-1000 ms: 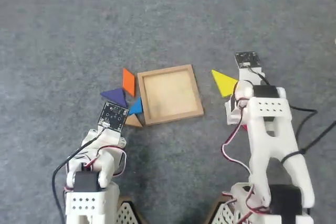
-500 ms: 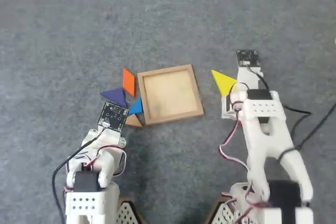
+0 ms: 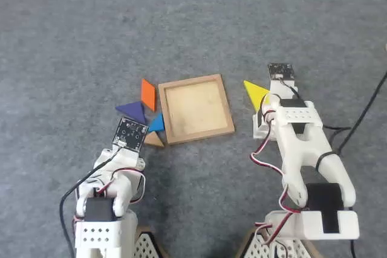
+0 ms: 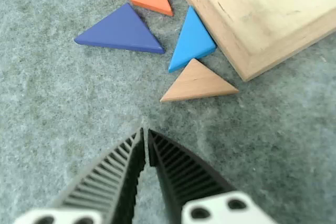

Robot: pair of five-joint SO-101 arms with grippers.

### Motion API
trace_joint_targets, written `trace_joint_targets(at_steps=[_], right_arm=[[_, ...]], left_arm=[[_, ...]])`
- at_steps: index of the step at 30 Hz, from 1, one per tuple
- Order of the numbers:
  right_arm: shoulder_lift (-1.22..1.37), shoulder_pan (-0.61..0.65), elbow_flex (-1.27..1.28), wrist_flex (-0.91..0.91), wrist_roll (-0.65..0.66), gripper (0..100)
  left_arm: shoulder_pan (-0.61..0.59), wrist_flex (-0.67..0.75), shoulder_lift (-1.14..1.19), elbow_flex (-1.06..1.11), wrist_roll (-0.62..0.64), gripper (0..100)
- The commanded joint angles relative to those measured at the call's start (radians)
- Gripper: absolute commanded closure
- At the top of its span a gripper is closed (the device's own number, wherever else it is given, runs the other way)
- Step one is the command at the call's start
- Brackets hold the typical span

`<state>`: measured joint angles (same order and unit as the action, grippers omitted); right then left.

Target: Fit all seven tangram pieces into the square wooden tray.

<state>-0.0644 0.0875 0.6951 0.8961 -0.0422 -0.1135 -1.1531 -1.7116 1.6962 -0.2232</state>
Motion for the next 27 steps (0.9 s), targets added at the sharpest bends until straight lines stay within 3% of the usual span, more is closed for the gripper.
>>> trace_joint_targets(at_steps=[1, 16, 27], right_arm=[[-0.008, 0.001, -0.058, -0.061, -0.083, 61.1], [0.004, -0.021, -0.057, -0.071, -0.107, 60.9], [0.004, -0.042, -0.057, -0.074, -0.057, 61.1]], left_arm=[[-0.003, -0.005, -0.017, -0.007, 0.002, 99], [-0.003, -0.005, -0.017, -0.007, 0.002, 99], [-0.003, -0.005, -0.017, -0.007, 0.002, 99]])
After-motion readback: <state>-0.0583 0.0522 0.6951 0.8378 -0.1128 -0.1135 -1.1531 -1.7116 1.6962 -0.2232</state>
